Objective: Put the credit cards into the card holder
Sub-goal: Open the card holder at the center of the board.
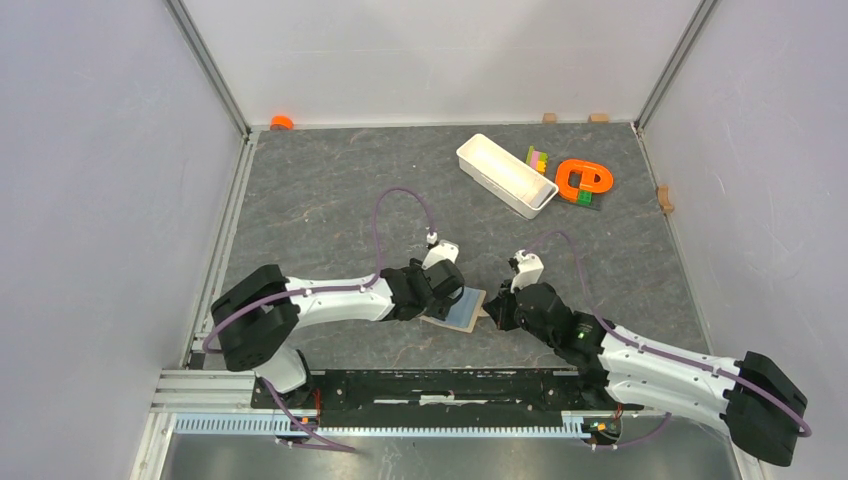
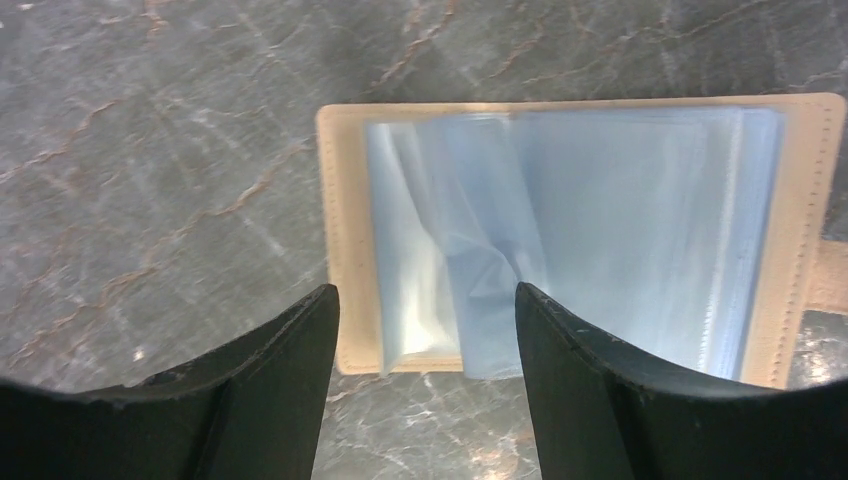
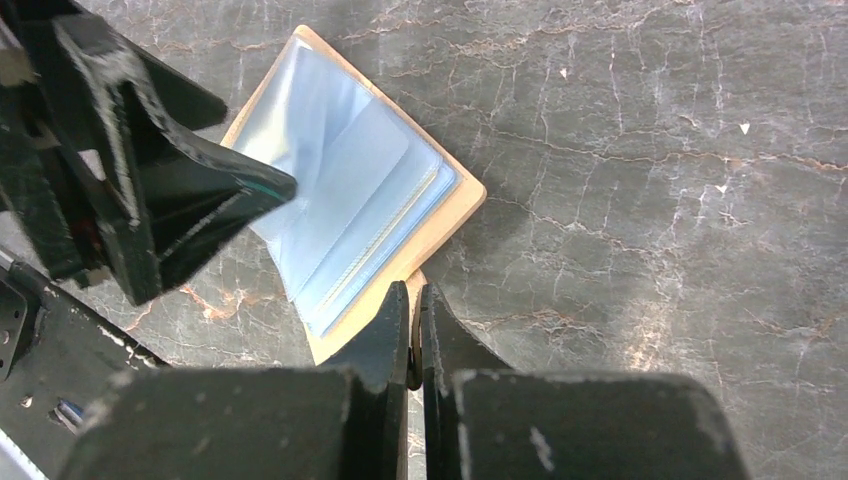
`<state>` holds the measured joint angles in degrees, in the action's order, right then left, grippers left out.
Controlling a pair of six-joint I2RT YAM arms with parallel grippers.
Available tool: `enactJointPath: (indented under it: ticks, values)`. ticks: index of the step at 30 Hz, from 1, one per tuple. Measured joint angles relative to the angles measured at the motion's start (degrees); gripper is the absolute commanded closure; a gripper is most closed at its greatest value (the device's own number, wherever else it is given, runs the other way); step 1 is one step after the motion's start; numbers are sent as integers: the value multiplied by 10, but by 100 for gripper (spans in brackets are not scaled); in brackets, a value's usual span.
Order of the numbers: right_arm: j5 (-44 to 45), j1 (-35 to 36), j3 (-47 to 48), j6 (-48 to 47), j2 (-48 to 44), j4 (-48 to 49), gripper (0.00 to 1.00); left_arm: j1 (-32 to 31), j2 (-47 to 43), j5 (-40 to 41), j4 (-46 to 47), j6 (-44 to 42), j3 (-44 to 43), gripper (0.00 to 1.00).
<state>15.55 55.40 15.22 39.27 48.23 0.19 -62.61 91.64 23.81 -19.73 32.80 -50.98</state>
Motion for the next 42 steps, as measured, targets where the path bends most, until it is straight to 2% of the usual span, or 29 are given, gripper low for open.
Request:
enactJointPath:
  ticks: [6,18,24,28,29,31,33,38,40,42]
  values:
    - [1,0,-7,1,-7,-3,100,11,-42,28,-17,9,27,28]
    - [2,0,-11,1,-8,-7,100,80,-137,40,-59,17,101,27]
    - [2,0,-11,1,-4,-7,100,82,-207,-21,-41,15,96,20]
    - [1,0,-11,1,-2,-7,100,82,-214,-77,3,11,86,15]
    - [1,0,-11,1,-2,-7,98,82,-206,-86,9,9,79,12]
    - [2,0,-11,1,-2,-7,84,82,-172,-95,16,2,60,9]
    - [2,0,-11,3,-2,-8,67,82,-134,-96,17,-4,45,9]
    - [22,0,-7,-1,-12,-49,37,85,-81,-95,12,-10,42,15]
    - [33,0,3,-4,-22,-72,30,90,-82,-97,15,-10,43,15]
    - [54,-2,34,-14,-30,-113,29,96,-83,-106,18,-10,46,15]
